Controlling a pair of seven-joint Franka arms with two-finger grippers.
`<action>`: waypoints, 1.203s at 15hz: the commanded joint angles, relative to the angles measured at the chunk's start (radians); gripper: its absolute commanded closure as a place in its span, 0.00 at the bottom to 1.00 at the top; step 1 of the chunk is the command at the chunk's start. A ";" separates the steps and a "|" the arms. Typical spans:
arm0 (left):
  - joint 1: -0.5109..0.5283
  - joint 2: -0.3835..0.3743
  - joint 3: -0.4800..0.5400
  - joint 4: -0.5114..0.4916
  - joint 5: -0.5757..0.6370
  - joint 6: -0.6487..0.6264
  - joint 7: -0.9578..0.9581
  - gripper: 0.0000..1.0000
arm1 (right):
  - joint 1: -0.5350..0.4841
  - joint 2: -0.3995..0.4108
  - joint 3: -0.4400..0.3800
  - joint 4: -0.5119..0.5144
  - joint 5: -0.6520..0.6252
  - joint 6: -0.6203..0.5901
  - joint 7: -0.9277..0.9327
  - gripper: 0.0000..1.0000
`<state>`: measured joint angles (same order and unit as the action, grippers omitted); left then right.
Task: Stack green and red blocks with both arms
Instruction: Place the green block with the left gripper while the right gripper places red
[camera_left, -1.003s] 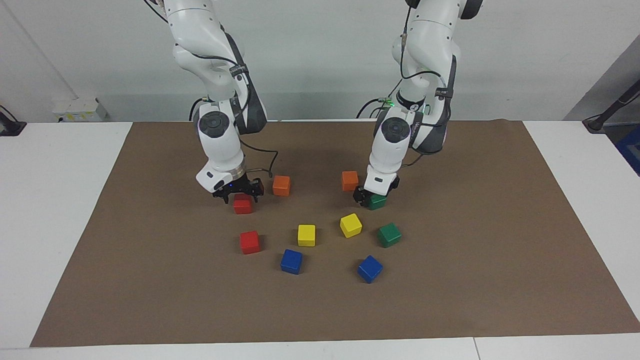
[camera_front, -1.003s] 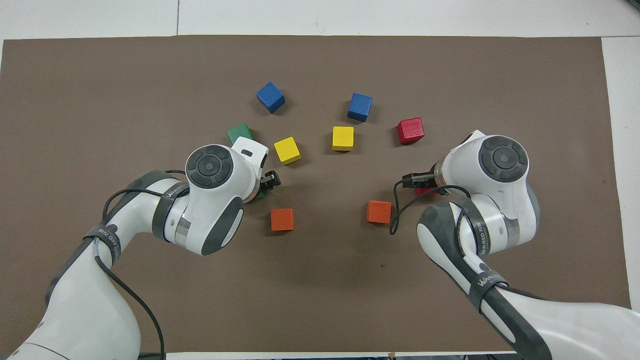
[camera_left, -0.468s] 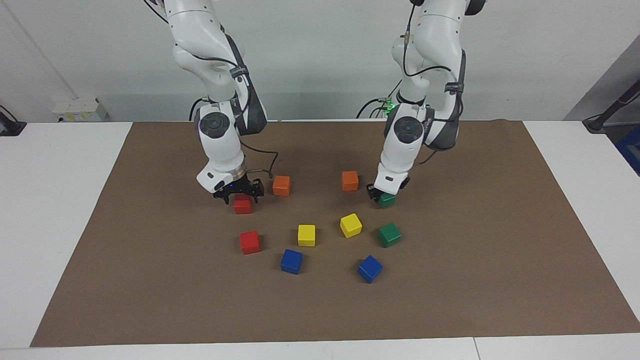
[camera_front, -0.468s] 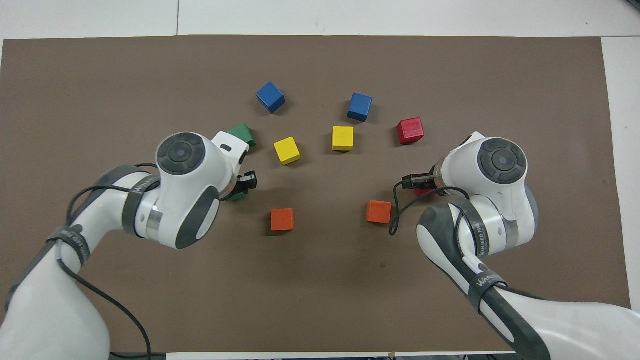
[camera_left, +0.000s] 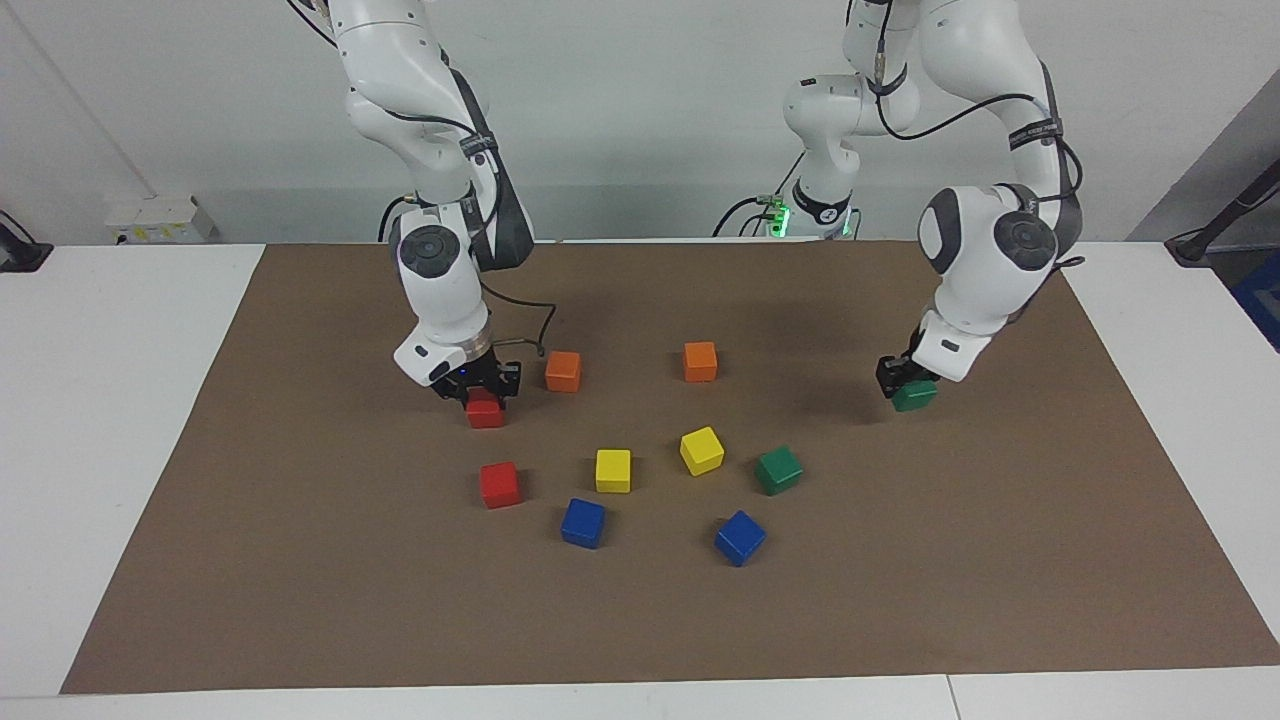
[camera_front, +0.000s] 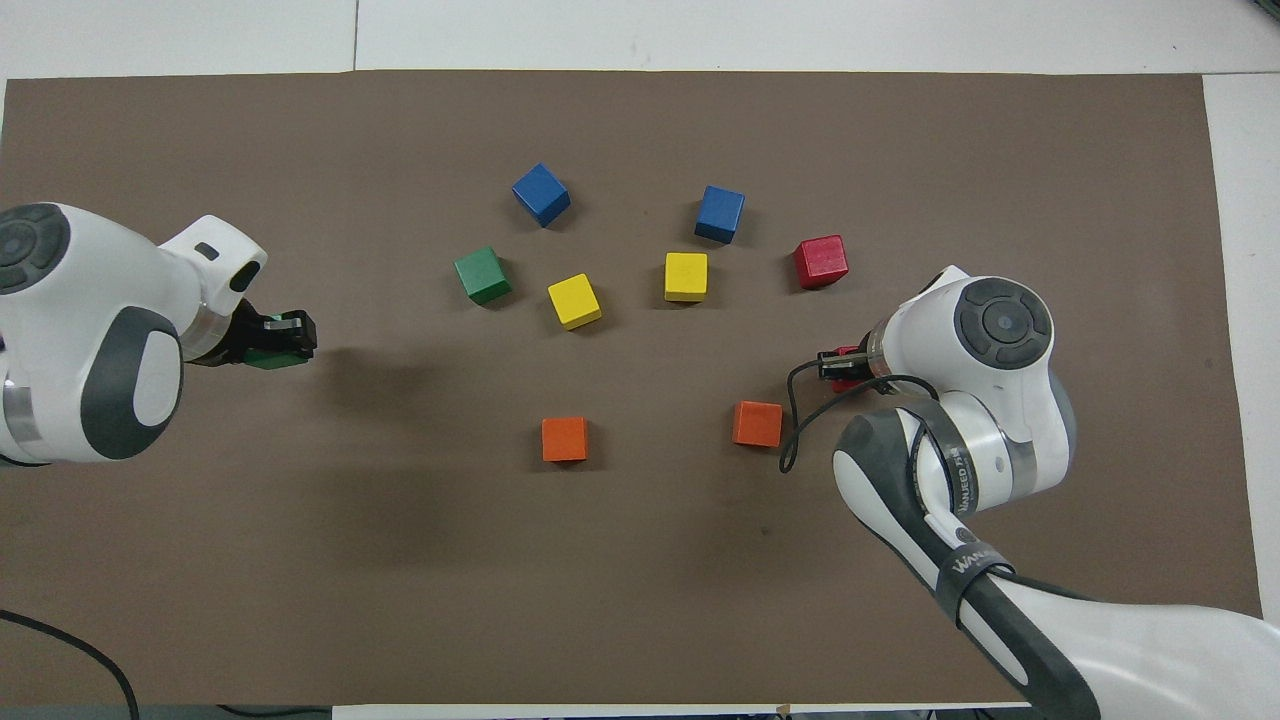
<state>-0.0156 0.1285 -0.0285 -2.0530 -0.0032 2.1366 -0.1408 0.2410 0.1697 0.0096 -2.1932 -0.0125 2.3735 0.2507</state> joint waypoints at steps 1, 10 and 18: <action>0.054 0.035 -0.013 0.039 -0.008 0.037 0.035 1.00 | -0.023 0.001 0.003 0.032 0.012 -0.039 -0.007 1.00; 0.108 0.160 -0.010 0.096 0.002 0.106 0.132 1.00 | -0.293 0.001 0.003 0.102 0.011 -0.094 -0.321 1.00; 0.106 0.161 -0.010 0.073 0.002 0.106 0.188 1.00 | -0.365 0.067 0.001 0.174 0.031 -0.096 -0.396 1.00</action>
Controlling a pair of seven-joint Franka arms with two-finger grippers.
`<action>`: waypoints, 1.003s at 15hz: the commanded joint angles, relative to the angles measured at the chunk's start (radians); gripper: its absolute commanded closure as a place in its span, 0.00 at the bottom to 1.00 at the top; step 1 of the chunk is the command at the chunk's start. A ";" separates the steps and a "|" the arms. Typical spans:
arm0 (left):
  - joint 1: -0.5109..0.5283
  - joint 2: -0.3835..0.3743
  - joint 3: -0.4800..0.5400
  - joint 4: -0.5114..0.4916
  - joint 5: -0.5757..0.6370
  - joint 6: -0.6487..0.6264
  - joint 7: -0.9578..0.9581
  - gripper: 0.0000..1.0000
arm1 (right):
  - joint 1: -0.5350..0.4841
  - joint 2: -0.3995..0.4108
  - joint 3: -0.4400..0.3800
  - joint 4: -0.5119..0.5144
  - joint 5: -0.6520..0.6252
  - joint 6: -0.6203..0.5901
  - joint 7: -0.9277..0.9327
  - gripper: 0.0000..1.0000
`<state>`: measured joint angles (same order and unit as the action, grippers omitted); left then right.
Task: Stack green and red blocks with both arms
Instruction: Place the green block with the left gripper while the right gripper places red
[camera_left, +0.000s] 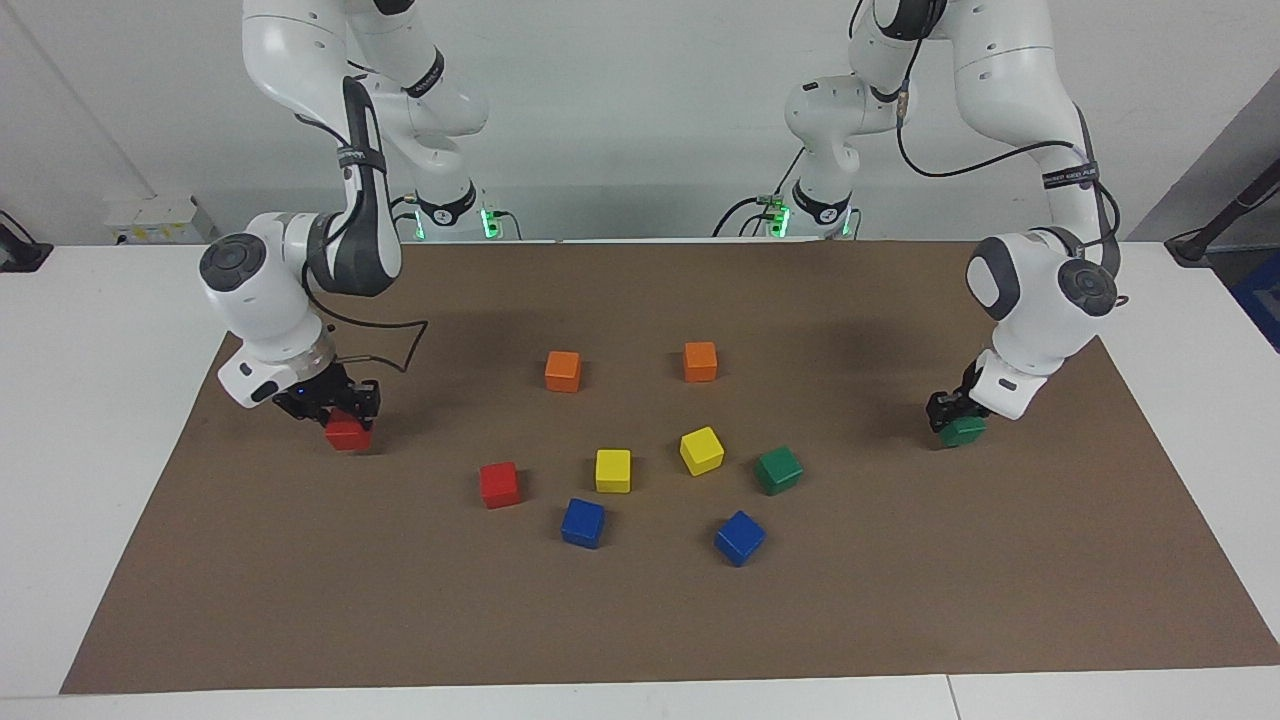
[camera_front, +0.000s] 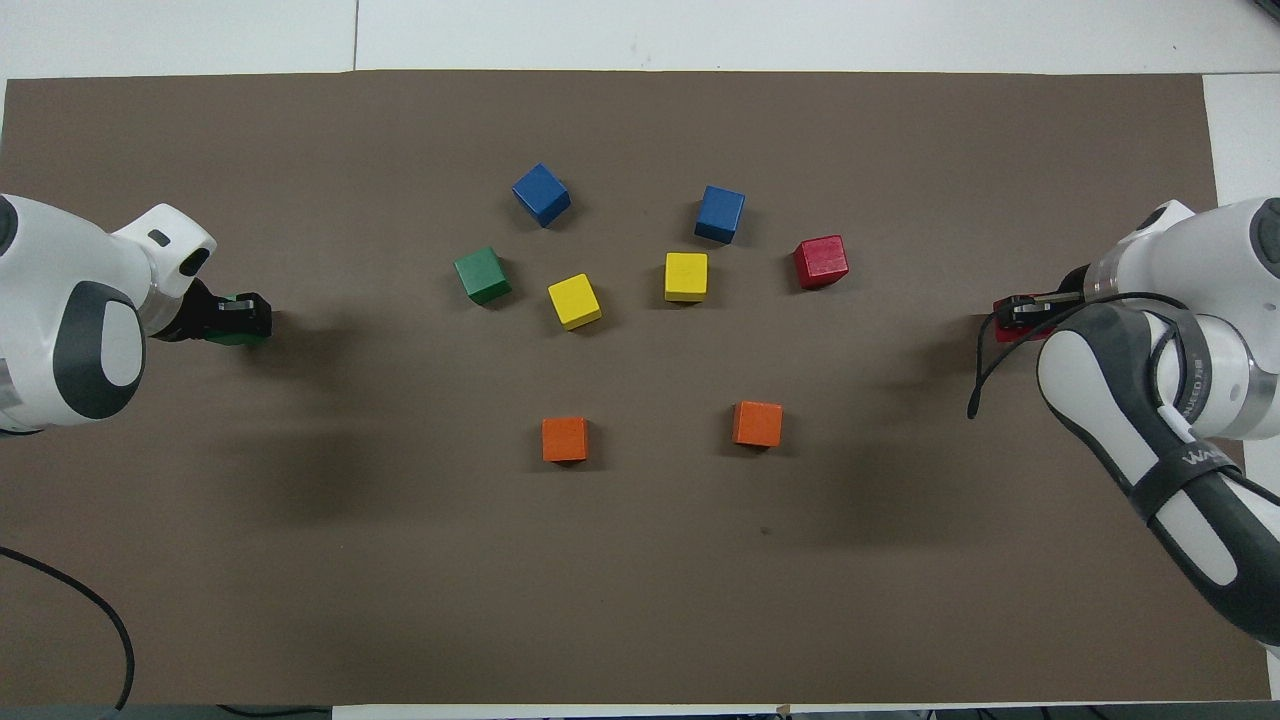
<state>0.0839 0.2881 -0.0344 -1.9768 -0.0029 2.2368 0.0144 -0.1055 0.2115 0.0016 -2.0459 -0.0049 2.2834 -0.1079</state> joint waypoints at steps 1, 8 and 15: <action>0.007 0.002 -0.004 -0.004 0.001 0.007 0.033 1.00 | -0.020 0.032 0.009 0.027 0.023 -0.002 -0.038 1.00; -0.007 0.002 -0.005 -0.013 0.001 0.012 0.035 1.00 | -0.019 0.052 0.009 0.027 0.023 0.028 -0.038 1.00; -0.012 0.002 -0.007 -0.039 0.001 0.010 0.042 1.00 | -0.017 0.062 0.009 0.026 0.025 0.038 -0.036 1.00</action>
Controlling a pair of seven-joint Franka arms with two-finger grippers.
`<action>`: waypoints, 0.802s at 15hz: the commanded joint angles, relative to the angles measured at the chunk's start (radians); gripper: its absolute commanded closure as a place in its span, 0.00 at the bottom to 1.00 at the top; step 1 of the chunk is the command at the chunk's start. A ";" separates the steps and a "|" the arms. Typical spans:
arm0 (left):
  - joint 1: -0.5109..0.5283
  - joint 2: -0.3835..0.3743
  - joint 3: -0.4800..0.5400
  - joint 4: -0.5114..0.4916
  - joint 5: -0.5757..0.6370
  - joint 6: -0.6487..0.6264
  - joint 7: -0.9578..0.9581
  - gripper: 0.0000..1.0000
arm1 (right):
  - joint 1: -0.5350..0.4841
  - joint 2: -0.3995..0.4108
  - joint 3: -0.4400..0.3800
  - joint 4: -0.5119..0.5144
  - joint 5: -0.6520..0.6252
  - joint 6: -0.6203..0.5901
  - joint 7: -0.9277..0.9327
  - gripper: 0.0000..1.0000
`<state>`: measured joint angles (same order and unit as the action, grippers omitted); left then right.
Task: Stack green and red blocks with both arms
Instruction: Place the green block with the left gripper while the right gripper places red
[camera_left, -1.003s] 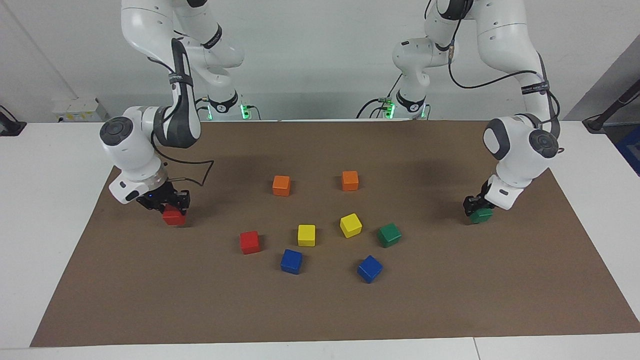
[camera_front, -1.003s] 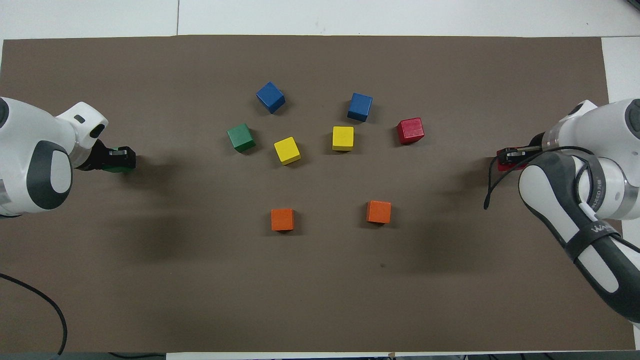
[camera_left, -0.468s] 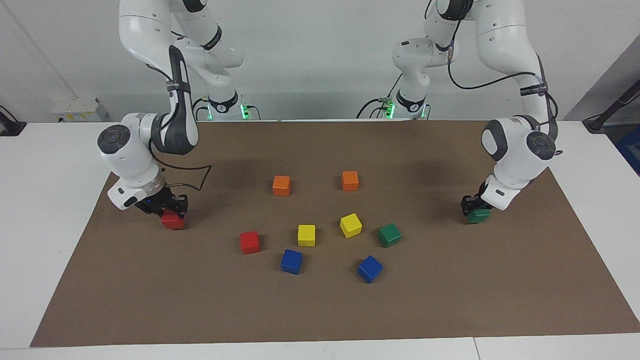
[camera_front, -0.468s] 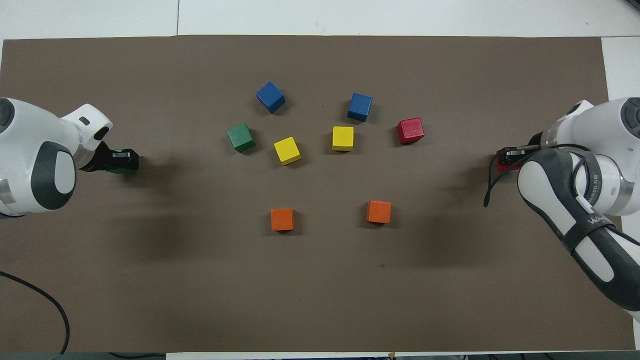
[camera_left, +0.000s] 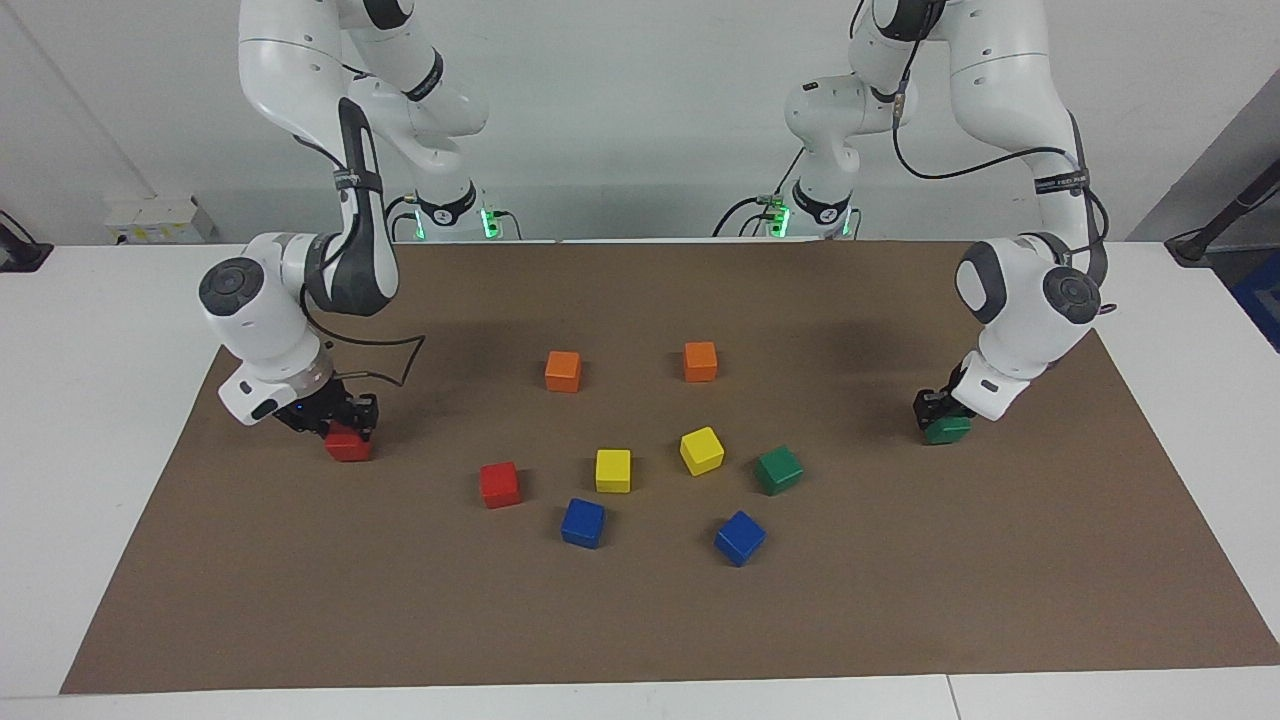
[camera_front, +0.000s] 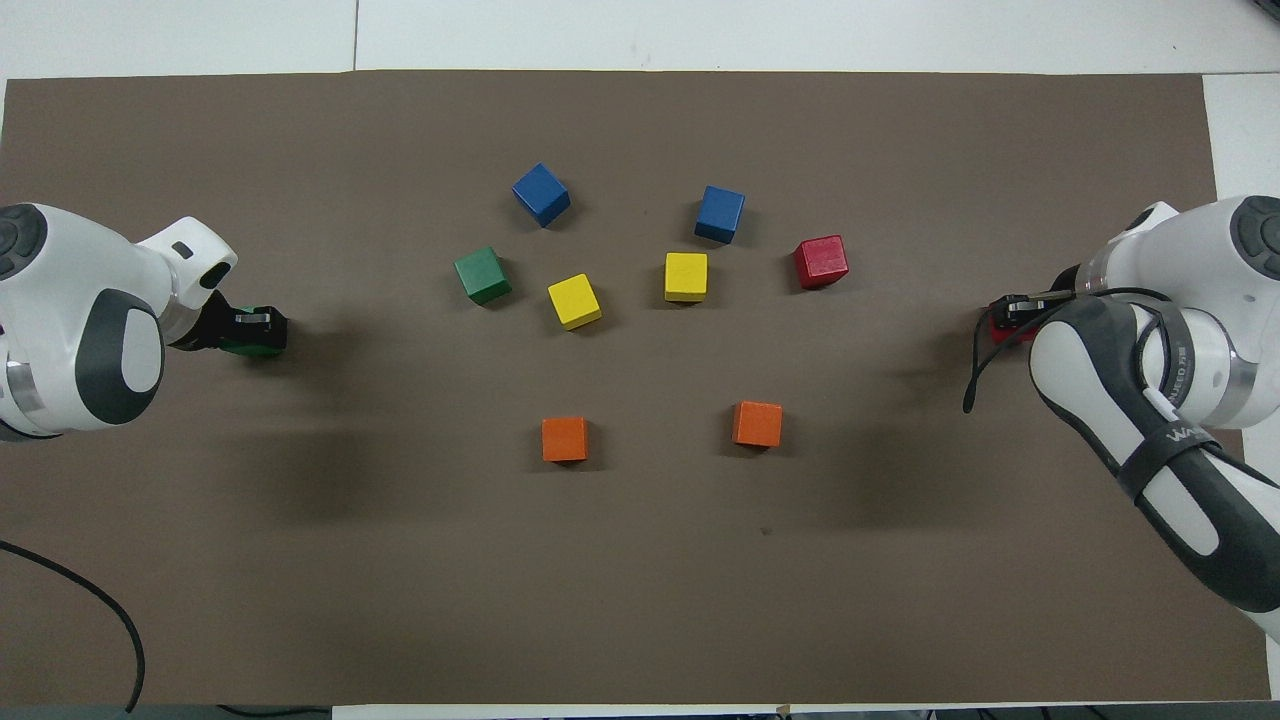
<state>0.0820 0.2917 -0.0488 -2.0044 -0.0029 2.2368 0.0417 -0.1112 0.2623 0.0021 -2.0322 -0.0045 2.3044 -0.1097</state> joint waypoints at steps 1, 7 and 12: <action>-0.010 0.000 0.006 -0.010 0.001 0.009 0.018 1.00 | -0.012 0.011 0.009 0.010 0.024 0.016 -0.034 1.00; -0.010 0.000 0.006 -0.019 0.001 0.012 0.035 0.38 | -0.010 0.000 0.009 -0.031 0.024 0.053 -0.034 1.00; -0.008 -0.003 0.006 -0.033 0.001 0.027 0.036 0.00 | -0.008 -0.001 0.009 -0.039 0.024 0.056 -0.031 0.59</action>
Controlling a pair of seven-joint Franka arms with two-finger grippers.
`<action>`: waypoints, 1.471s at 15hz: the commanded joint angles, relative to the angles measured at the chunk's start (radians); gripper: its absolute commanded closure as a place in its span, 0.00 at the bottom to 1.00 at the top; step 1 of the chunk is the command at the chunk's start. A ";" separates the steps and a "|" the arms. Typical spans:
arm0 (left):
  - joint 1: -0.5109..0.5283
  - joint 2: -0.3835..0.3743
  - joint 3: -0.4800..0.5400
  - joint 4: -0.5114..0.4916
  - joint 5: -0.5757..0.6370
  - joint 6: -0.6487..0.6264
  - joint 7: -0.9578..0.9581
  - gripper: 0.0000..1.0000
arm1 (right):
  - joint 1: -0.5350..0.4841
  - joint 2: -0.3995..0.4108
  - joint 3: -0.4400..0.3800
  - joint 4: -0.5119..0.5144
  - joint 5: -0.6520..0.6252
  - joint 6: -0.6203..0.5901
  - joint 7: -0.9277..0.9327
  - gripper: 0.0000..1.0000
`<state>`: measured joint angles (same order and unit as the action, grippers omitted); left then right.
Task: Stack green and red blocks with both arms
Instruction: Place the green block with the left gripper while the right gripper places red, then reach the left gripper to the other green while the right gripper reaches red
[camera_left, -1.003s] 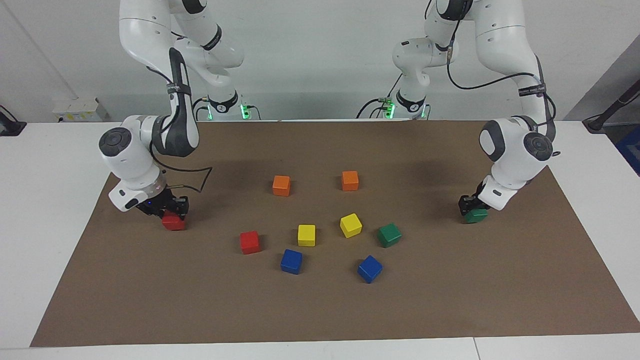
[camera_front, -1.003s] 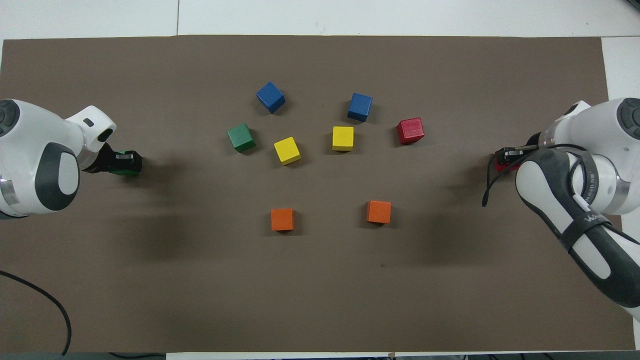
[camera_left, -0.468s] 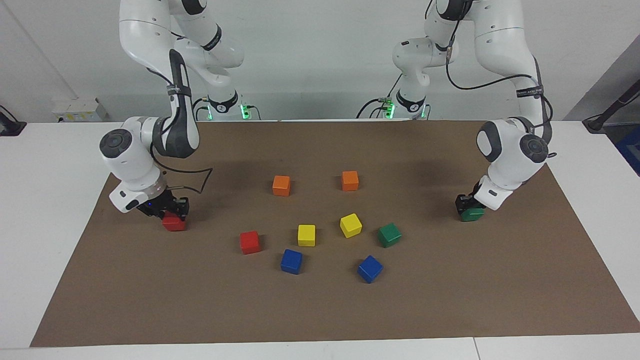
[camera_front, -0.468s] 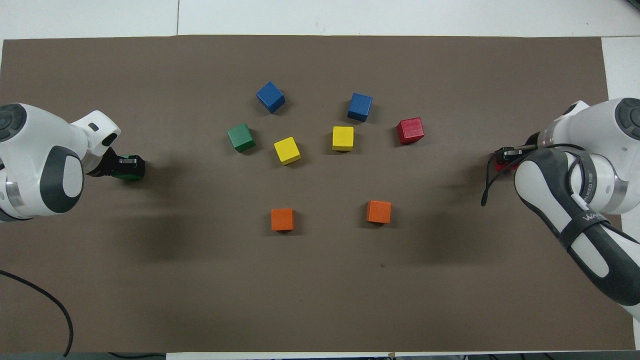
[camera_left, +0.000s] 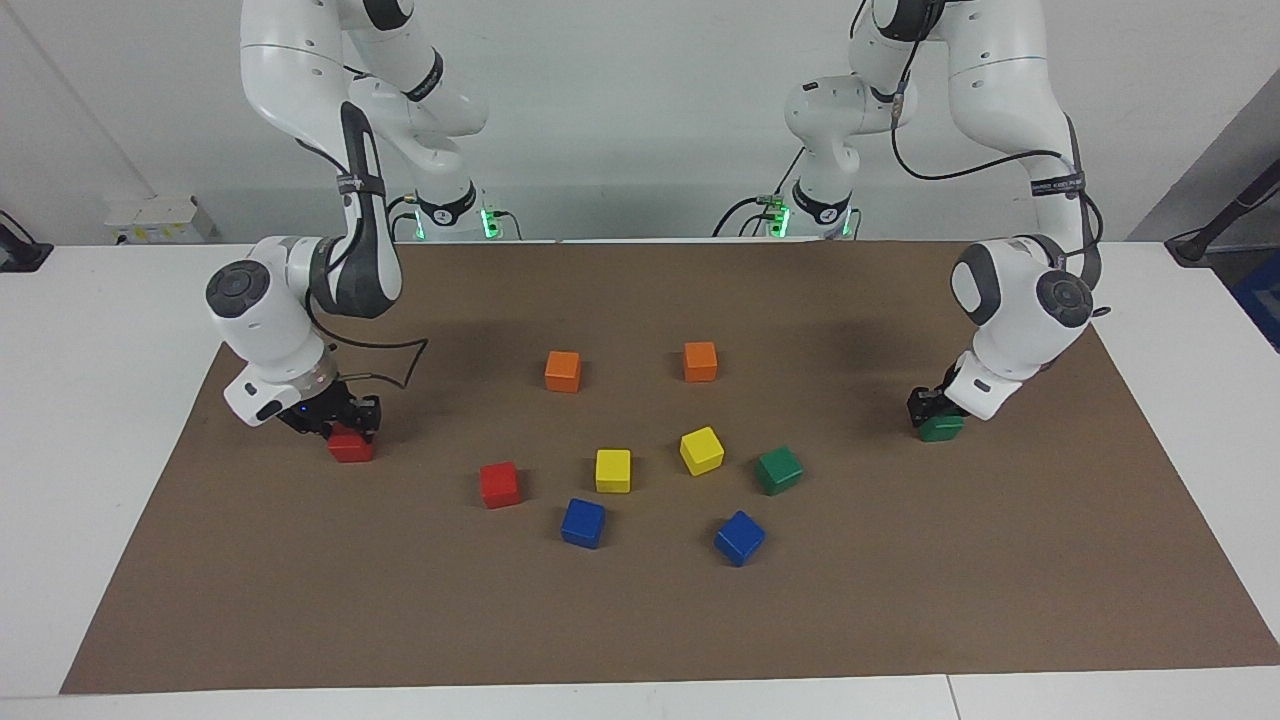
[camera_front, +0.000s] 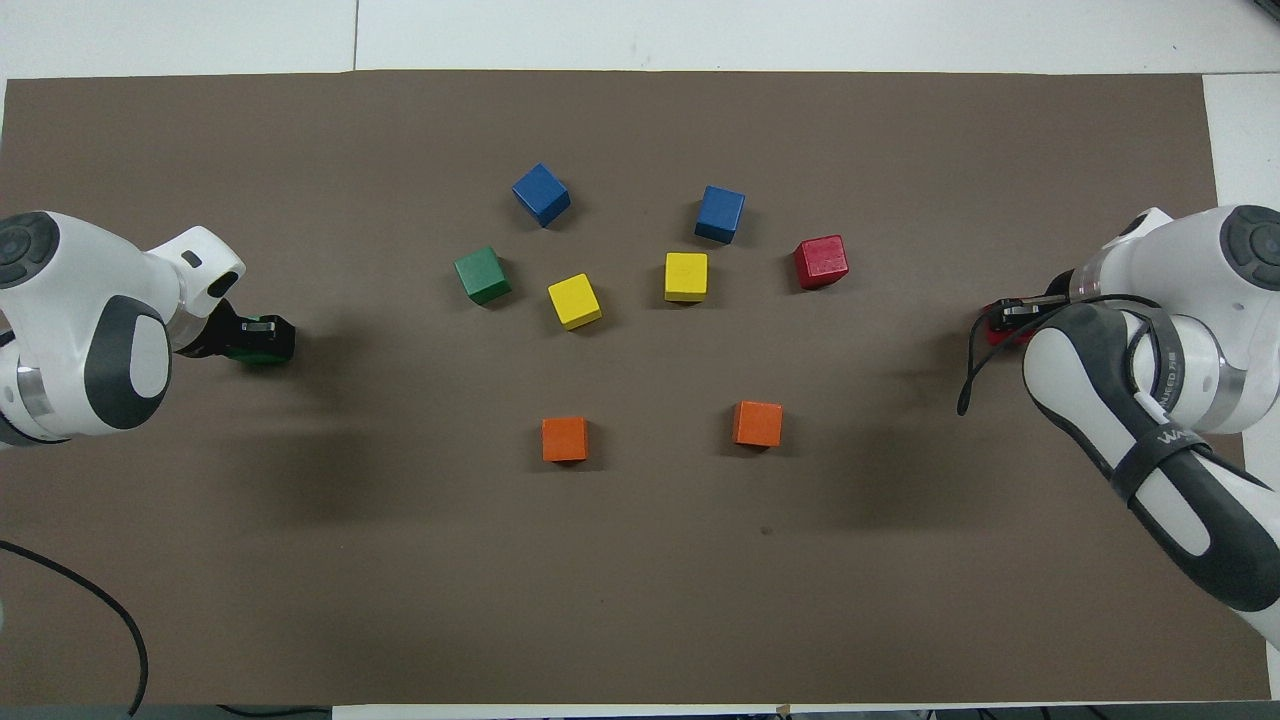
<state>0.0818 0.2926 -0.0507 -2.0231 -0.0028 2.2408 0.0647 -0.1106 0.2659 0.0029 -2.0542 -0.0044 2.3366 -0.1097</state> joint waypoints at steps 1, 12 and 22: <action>-0.008 -0.004 0.008 -0.005 0.001 0.019 0.014 0.00 | -0.008 -0.005 0.008 -0.015 0.024 0.024 -0.025 0.01; -0.186 0.103 0.011 0.403 -0.075 -0.210 -0.282 0.00 | 0.139 0.007 0.014 0.265 0.021 -0.276 0.089 0.00; -0.378 0.301 0.018 0.695 -0.040 -0.290 -0.667 0.00 | 0.316 0.211 0.014 0.563 -0.032 -0.384 0.242 0.00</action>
<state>-0.2757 0.5545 -0.0510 -1.3818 -0.0617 1.9642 -0.5685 0.1869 0.4152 0.0132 -1.5697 -0.0250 1.9816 0.1028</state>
